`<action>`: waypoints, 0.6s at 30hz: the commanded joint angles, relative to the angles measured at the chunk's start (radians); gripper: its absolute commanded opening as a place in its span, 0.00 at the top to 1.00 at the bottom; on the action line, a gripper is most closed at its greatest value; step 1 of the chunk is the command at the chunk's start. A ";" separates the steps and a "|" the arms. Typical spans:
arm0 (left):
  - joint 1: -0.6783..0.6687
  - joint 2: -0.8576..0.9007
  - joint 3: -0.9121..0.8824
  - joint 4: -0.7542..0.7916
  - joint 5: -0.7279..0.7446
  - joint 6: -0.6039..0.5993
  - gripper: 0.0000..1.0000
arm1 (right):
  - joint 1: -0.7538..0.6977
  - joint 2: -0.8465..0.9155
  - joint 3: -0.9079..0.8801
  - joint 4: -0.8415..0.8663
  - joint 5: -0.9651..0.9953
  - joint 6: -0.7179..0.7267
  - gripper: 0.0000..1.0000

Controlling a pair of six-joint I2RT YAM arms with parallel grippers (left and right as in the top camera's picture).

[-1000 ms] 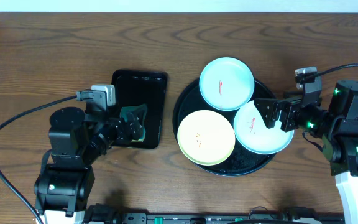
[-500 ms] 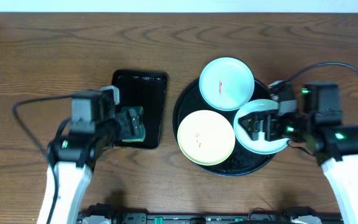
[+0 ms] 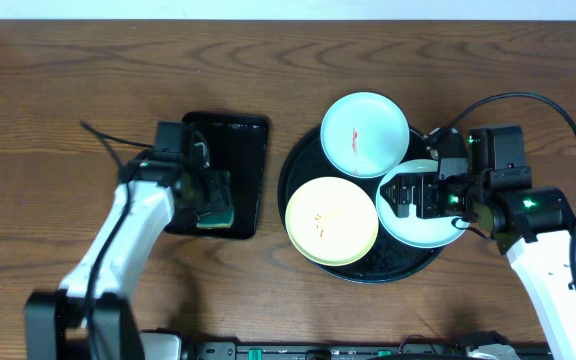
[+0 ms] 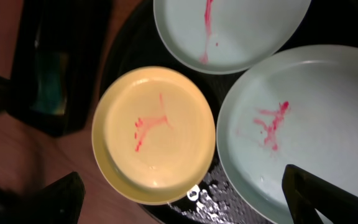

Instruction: Clean dirty plates on tray and stack at the side

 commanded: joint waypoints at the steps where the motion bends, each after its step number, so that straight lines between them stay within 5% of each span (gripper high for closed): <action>1: -0.019 0.102 0.019 0.006 -0.126 -0.053 0.33 | 0.010 0.001 0.018 0.018 -0.019 0.069 0.01; 4: -0.033 0.175 0.019 0.046 -0.124 -0.056 0.40 | 0.010 0.001 0.018 0.029 -0.040 0.069 0.01; 9: -0.044 0.217 0.020 0.079 -0.124 -0.081 0.92 | 0.033 0.001 0.018 0.042 -0.039 0.069 0.01; 15: -0.044 0.168 0.063 0.031 -0.124 -0.080 0.93 | 0.103 0.001 0.018 0.045 -0.034 0.065 0.01; 18: -0.044 0.123 0.094 -0.016 -0.124 -0.080 0.66 | 0.142 0.001 0.018 0.046 0.009 0.065 0.01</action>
